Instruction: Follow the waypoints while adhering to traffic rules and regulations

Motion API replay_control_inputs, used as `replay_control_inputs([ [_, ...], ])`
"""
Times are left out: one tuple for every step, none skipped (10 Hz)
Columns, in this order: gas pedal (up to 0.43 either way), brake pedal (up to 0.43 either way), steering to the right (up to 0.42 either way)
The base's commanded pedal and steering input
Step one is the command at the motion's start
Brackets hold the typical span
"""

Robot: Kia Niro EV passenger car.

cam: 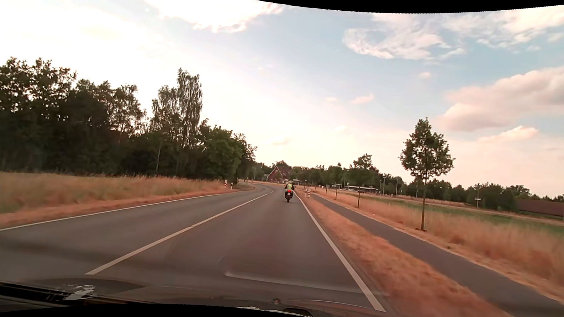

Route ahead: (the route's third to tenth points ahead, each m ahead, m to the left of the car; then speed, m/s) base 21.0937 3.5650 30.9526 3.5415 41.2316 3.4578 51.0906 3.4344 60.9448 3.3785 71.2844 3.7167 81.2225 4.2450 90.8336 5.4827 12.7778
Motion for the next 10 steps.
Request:
replay_control_inputs([
  [0.157, 0.000, 0.000],
  [0.157, 0.000, 0.000],
  [0.157, 0.000, 0.000],
  [0.157, 0.000, 0.000],
  [0.157, 0.000, 0.000],
  [0.157, 0.000, 0.000],
  [0.157, 0.000, 0.000],
  [0.157, 0.000, 0.000],
  [0.157, 0.000, -0.001],
  [0.157, 0.000, -0.001],
])
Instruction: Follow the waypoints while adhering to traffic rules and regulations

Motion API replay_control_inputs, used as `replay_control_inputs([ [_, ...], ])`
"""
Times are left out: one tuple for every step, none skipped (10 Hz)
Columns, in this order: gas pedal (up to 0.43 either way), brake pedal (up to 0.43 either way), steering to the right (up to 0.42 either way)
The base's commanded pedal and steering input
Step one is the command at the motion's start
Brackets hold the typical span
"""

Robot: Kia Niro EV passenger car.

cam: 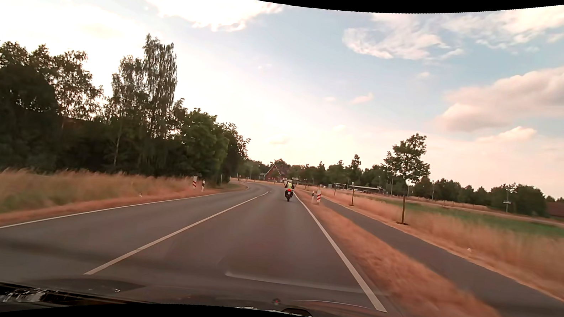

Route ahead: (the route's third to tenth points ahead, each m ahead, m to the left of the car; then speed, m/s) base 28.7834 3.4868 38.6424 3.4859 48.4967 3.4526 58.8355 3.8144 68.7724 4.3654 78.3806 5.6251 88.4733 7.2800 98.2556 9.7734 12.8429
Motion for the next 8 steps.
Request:
replay_control_inputs([
  [0.157, 0.000, -0.002],
  [0.157, 0.000, -0.003],
  [0.157, 0.000, -0.003],
  [0.157, 0.000, -0.003],
  [0.157, 0.000, -0.003],
  [0.157, 0.000, -0.004],
  [0.169, 0.000, -0.004],
  [0.169, 0.000, -0.004],
])
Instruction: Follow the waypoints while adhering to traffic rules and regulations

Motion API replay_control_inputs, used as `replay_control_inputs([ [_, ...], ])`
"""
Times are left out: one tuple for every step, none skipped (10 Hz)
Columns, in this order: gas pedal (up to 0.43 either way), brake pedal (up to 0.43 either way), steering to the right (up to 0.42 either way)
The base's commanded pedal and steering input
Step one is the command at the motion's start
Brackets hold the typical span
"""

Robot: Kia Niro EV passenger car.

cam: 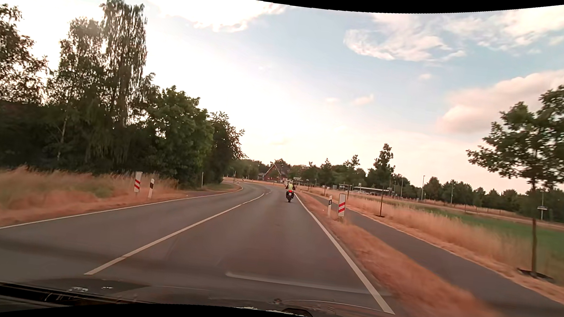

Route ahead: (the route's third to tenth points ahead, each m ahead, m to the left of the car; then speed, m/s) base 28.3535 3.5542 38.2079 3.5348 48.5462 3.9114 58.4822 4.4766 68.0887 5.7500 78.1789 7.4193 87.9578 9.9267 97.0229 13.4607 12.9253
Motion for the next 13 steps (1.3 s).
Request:
replay_control_inputs([
  [0.169, 0.000, -0.004],
  [0.169, 0.000, -0.005],
  [0.169, 0.000, -0.005],
  [0.169, 0.000, -0.005],
  [0.169, 0.000, -0.005],
  [0.169, 0.000, -0.005],
  [0.169, 0.000, -0.005],
  [0.169, 0.000, -0.004],
  [0.169, 0.000, -0.004],
  [0.169, 0.000, -0.004],
  [0.169, 0.000, -0.004],
  [0.169, 0.000, -0.004],
  [0.169, 0.000, -0.004],
])
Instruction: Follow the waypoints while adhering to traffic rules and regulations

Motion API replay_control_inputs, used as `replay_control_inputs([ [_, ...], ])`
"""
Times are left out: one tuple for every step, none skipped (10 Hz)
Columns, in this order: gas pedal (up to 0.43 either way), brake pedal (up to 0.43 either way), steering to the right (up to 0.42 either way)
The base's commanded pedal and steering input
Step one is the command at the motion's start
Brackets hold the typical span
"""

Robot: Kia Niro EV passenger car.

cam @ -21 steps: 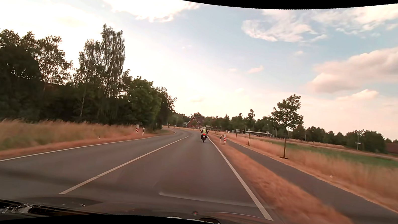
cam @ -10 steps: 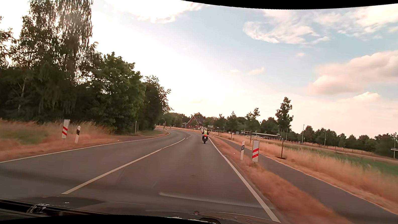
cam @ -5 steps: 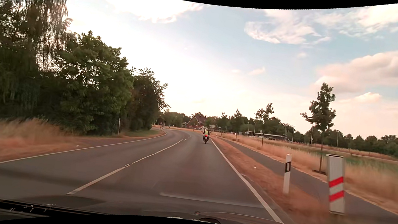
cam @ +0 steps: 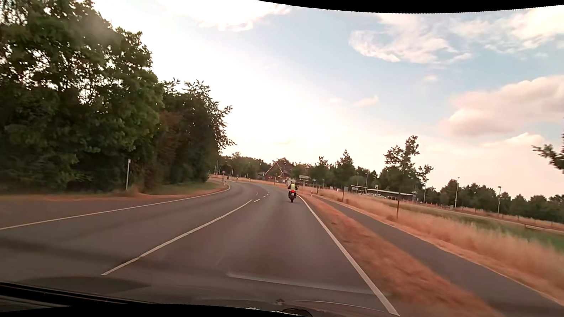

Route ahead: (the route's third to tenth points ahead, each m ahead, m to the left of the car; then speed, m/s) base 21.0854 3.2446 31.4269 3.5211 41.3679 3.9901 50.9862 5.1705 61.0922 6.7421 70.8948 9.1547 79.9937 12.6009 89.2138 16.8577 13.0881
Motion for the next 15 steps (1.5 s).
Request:
replay_control_inputs([
  [0.169, 0.000, -0.004],
  [0.169, 0.000, -0.004],
  [0.169, 0.000, -0.004],
  [0.169, 0.000, -0.003],
  [0.169, 0.000, -0.004],
  [0.169, 0.000, -0.004],
  [0.169, 0.000, -0.004],
  [0.169, 0.000, -0.004],
  [0.169, 0.000, -0.004],
  [0.169, 0.000, -0.004],
  [0.169, 0.000, -0.004],
  [0.169, 0.000, -0.004],
  [0.169, 0.000, -0.005],
  [0.157, 0.000, -0.005],
  [0.157, 0.000, -0.005],
])
